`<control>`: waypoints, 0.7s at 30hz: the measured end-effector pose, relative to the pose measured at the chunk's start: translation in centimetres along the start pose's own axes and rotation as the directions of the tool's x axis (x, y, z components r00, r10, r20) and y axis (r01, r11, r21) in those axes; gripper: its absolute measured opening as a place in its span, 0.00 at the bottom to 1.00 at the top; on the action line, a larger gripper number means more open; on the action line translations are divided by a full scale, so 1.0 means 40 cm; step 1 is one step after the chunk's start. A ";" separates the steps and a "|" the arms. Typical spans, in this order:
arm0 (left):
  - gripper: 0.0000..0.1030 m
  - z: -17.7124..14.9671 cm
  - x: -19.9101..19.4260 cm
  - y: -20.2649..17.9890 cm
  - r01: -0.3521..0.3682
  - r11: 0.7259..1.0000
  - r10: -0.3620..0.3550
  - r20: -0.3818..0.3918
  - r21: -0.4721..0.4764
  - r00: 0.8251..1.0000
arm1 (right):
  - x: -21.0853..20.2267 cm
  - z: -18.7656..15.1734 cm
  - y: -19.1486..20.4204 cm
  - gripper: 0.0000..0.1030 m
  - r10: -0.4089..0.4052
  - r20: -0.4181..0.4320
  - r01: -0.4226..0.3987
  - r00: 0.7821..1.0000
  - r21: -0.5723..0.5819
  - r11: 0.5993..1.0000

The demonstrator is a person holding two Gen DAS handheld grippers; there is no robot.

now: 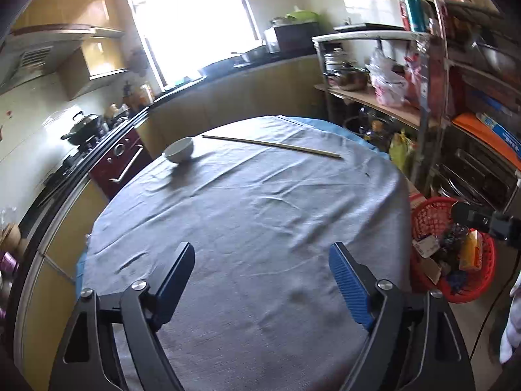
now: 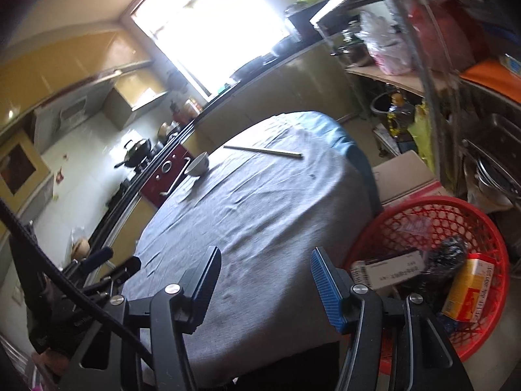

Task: Collect trash
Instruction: 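Move both open tools back over the table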

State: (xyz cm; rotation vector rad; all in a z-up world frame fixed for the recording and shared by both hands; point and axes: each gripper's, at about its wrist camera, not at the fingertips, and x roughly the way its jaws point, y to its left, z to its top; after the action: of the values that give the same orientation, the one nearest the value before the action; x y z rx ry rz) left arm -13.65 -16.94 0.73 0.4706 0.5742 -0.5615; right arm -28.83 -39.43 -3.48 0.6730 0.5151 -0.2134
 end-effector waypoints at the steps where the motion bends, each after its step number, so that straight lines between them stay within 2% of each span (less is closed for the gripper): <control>1: 0.84 -0.003 -0.007 0.015 -0.008 1.000 0.008 0.007 -0.012 1.000 | 0.008 -0.004 0.020 0.59 0.000 -0.006 0.000 1.000 -0.018 1.000; 6: 0.84 -0.029 -0.034 0.093 -0.028 0.996 0.030 0.020 -0.084 0.999 | 0.038 -0.029 0.127 0.59 -0.008 -0.028 0.004 1.000 -0.129 0.992; 11: 0.84 -0.056 -0.060 0.166 -0.073 0.989 0.078 0.036 -0.130 0.996 | 0.049 -0.045 0.211 0.59 0.003 -0.020 -0.007 1.000 -0.189 0.982; 21: 0.85 -0.104 -0.102 0.283 -0.106 0.970 0.119 0.044 -0.220 0.992 | 0.064 -0.080 0.340 0.59 0.001 -0.019 -0.006 1.000 -0.288 0.958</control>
State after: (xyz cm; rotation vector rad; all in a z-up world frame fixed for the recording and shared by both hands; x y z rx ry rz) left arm -11.14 -4.67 3.04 0.2768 0.5434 -0.3966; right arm -23.12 -27.04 0.40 0.3915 0.5502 -0.1248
